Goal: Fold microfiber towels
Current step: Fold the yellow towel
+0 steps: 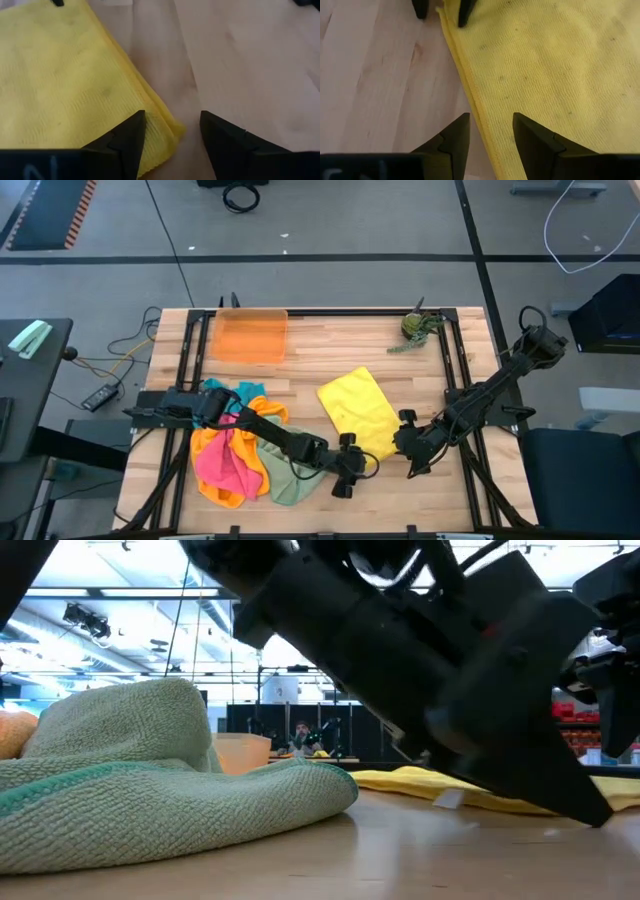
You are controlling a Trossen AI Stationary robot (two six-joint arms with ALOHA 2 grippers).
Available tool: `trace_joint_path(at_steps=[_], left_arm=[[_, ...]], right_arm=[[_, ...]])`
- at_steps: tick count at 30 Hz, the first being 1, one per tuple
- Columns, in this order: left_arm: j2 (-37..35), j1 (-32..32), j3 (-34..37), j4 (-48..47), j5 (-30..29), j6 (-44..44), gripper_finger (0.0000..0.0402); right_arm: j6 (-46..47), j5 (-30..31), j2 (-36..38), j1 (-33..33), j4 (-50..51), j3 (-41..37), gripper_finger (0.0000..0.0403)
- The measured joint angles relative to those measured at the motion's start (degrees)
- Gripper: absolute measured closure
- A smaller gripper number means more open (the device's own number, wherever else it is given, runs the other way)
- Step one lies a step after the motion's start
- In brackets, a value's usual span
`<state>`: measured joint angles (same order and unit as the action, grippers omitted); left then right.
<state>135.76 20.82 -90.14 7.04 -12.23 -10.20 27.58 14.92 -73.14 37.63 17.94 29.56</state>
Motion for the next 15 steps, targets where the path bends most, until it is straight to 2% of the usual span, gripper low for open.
trace_joint_path(at_steps=[5,8,11,15], left_arm=[[0.11,-0.19,-0.16,-2.01,-0.73,-1.13,0.0242],[0.09,-0.2,-0.14,-2.55,-0.85,-1.15,0.0282],[0.09,-0.2,-0.12,-3.08,-0.85,-1.24,0.0324],[0.12,-0.23,-0.06,-3.49,-0.87,-1.24,0.0375]], right_arm=[[-0.81,-0.16,0.0,0.29,0.95,0.02,0.0246],[-6.48,-0.66,0.01,1.71,1.41,0.02,0.0246],[-12.36,-0.68,0.04,3.08,4.96,0.02,0.0246],[-13.64,-0.68,0.04,3.52,11.91,0.02,0.0245]])
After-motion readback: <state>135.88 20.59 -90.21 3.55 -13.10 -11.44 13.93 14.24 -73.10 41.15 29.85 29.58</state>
